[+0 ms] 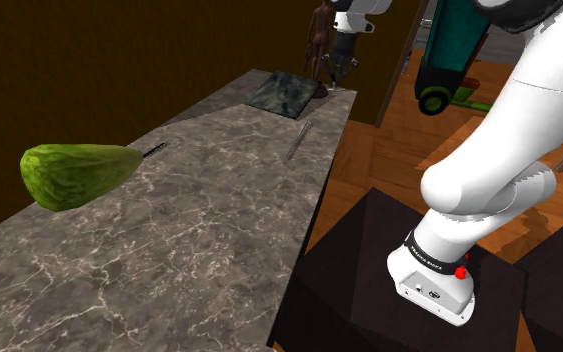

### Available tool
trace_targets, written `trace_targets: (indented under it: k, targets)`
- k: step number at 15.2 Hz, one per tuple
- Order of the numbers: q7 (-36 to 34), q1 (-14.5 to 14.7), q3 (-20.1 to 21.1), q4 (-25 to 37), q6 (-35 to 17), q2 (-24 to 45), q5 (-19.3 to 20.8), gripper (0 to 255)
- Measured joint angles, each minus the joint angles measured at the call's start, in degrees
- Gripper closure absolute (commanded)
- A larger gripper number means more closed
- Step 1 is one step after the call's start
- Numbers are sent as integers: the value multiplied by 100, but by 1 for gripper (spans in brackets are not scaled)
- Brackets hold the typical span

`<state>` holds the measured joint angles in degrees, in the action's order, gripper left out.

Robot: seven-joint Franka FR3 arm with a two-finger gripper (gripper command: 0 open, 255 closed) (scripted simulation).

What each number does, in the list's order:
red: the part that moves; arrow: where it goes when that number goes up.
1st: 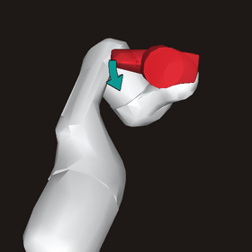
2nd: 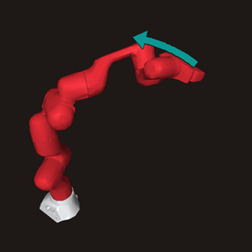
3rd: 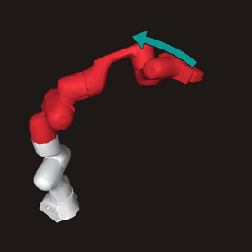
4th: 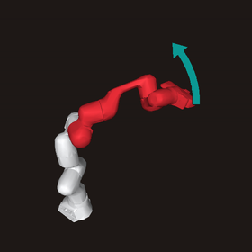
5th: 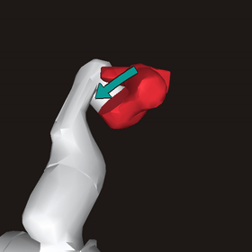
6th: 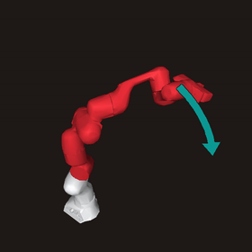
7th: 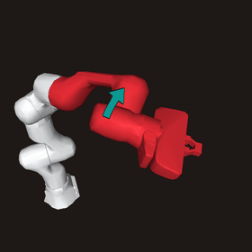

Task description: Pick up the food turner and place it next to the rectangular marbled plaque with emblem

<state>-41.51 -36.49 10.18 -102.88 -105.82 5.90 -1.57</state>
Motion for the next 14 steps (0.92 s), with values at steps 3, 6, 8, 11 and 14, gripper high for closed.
trace_targets:
  k: [3,6,8,11,14]
  targets:
    - [258,-145,-133,659,179,493,81,255]
    - [446,-243,-224,1393,379,1038,149,255]
    - [595,-322,-290,2025,597,1460,191,255]
    - [772,-402,-366,3121,988,2170,249,255]
    - [949,-478,-433,4324,1419,2950,296,255]
